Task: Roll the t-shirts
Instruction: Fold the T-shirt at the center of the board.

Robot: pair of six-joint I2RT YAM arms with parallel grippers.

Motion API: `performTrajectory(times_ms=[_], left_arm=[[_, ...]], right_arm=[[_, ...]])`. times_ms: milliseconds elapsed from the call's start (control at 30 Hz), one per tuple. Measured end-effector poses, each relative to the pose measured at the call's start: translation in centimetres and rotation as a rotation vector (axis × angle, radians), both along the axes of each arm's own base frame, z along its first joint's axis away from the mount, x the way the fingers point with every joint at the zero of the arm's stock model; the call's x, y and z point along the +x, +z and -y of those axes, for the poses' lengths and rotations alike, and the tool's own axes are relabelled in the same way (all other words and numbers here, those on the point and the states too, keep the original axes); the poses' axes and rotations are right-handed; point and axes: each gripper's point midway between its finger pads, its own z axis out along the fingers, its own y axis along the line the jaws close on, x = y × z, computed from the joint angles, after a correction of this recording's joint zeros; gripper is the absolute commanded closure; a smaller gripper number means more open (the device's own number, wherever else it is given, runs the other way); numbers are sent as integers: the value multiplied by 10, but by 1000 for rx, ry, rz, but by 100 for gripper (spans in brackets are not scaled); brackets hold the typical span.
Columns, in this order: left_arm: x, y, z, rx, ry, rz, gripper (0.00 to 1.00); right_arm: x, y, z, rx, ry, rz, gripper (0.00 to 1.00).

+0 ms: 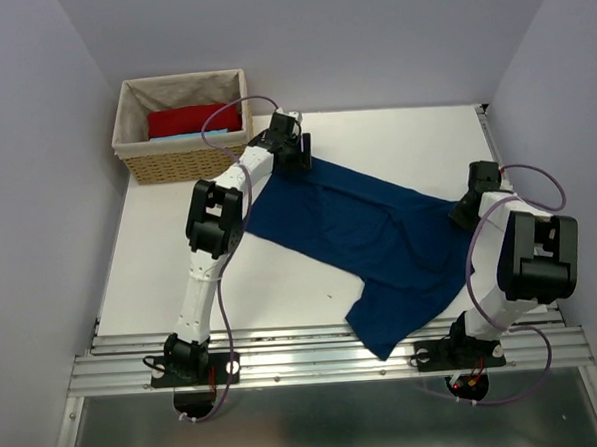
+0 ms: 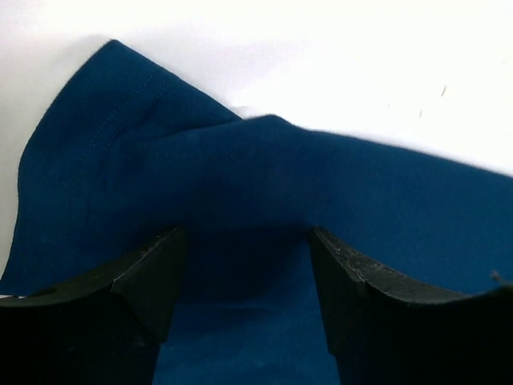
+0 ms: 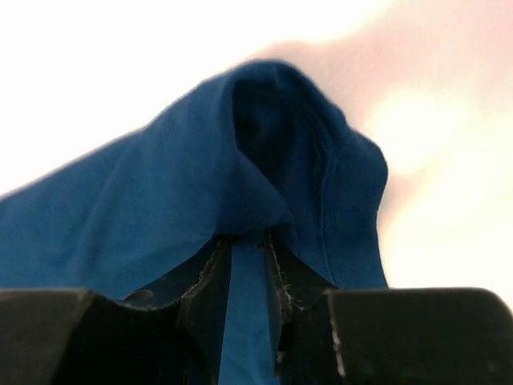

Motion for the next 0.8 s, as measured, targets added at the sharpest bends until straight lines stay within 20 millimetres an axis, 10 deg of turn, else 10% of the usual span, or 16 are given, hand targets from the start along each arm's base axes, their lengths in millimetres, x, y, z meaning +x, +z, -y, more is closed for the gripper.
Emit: performTrajectory(times_ms=[233, 567, 800], left_arm=[[-29, 11, -21, 43, 48, -45, 26], [-23, 92, -61, 62, 277, 93, 43], [-11, 52, -76, 114, 385, 48, 45]], right_arm=[[30, 33, 11, -45, 7, 79, 56], [15, 114, -5, -50, 69, 297, 46], [-11, 93, -26, 36, 124, 232, 45]])
